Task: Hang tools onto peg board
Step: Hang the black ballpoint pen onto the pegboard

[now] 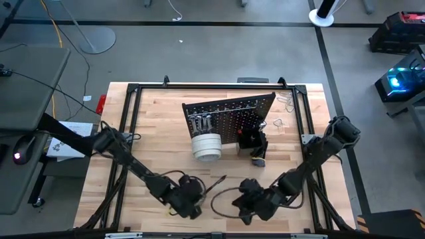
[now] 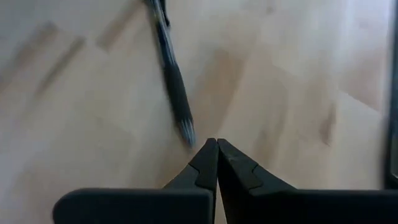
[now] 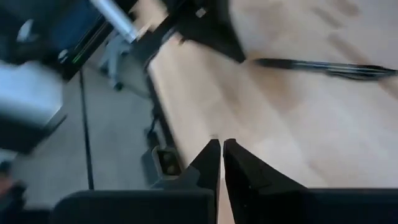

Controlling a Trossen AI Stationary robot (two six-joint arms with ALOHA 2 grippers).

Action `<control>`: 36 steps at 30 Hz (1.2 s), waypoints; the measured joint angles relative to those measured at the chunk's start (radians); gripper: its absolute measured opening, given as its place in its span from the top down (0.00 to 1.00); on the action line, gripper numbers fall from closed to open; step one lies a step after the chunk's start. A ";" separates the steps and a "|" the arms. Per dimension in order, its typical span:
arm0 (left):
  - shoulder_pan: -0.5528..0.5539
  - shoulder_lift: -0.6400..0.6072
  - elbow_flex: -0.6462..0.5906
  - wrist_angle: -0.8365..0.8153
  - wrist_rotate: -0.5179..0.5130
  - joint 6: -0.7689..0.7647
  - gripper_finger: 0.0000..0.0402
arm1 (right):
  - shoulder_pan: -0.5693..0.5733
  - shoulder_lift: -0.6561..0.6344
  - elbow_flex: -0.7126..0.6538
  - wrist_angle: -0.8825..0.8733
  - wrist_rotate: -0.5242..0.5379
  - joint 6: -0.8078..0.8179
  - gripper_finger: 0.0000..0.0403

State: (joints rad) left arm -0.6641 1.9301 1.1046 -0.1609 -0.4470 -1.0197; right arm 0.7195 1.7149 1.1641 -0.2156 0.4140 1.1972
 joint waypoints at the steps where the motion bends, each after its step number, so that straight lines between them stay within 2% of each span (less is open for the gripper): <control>1: 0.004 0.019 0.030 -0.034 -0.022 0.006 1.00 | -0.004 0.000 0.000 -0.016 0.011 0.028 0.97; 4: 0.012 0.071 0.097 -0.111 -0.072 0.002 1.00 | -0.008 0.000 0.000 -0.038 0.042 0.052 0.99; 7: 0.016 0.088 0.129 -0.110 -0.089 0.034 1.00 | -0.006 0.000 0.000 -0.034 0.045 0.063 0.99; 13: 0.017 0.091 0.132 -0.144 -0.150 0.042 1.00 | -0.010 0.000 0.000 -0.035 0.059 0.066 1.00; 17: 0.028 0.091 0.132 -0.182 -0.217 -0.025 1.00 | -0.021 0.000 0.000 -0.039 0.134 0.114 1.00; 21: 0.044 0.090 0.126 -0.103 -0.260 -0.091 1.00 | -0.030 -0.001 0.000 -0.057 0.207 0.178 1.00; 24: 0.055 0.091 0.102 -0.020 -0.264 -0.057 1.00 | -0.033 -0.001 0.000 -0.062 0.214 0.193 1.00; 29: 0.085 0.118 0.101 -0.015 -0.273 -0.054 1.00 | -0.032 -0.001 0.000 -0.064 0.214 0.203 1.00; 36: 0.105 0.145 0.102 0.048 -0.265 -0.066 1.00 | -0.036 -0.001 0.000 -0.180 0.218 0.355 1.00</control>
State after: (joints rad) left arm -0.5591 2.0747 1.2062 -0.1124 -0.7123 -1.0861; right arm 0.6834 1.7142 1.1641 -0.3960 0.6319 1.5518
